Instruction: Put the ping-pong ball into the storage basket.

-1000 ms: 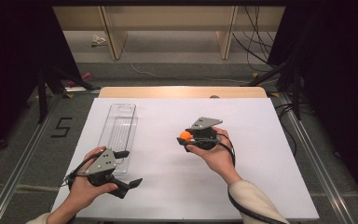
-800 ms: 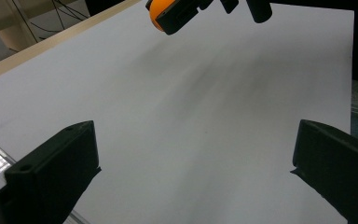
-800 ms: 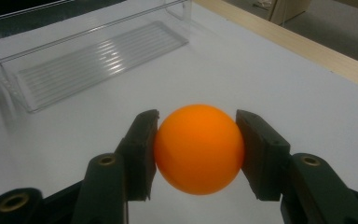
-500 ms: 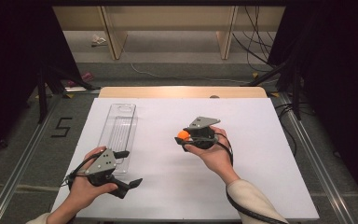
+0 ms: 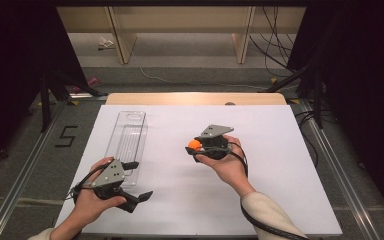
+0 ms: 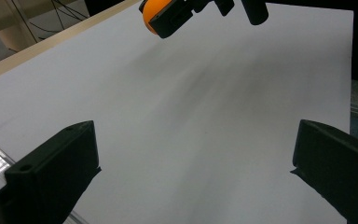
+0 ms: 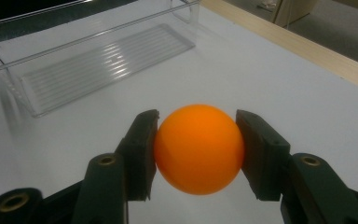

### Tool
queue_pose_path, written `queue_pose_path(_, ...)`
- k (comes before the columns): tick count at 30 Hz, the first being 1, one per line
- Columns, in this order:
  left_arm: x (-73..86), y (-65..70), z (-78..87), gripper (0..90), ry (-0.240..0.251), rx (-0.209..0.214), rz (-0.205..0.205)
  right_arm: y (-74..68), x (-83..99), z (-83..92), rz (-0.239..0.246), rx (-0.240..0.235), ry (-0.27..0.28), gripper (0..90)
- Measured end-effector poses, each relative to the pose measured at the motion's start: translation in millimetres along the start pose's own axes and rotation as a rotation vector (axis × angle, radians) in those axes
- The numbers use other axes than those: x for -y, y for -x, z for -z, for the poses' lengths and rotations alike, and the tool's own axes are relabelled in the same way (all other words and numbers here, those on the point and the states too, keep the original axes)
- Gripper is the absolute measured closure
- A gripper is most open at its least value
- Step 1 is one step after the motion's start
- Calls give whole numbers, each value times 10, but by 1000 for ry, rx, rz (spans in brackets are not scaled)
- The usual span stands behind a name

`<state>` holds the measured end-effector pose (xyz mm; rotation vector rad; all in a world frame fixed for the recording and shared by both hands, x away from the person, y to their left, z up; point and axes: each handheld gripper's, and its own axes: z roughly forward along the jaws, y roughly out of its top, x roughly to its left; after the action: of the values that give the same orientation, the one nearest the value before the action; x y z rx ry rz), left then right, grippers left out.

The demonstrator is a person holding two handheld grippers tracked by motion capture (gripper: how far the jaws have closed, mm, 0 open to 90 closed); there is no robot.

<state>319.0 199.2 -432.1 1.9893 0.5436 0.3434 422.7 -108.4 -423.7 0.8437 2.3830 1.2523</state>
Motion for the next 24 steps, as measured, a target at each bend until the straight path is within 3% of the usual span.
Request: queue_pose_path(24,-1,2,-1,0,0,2,0,-44,-37,-64,7,-13,1,515)
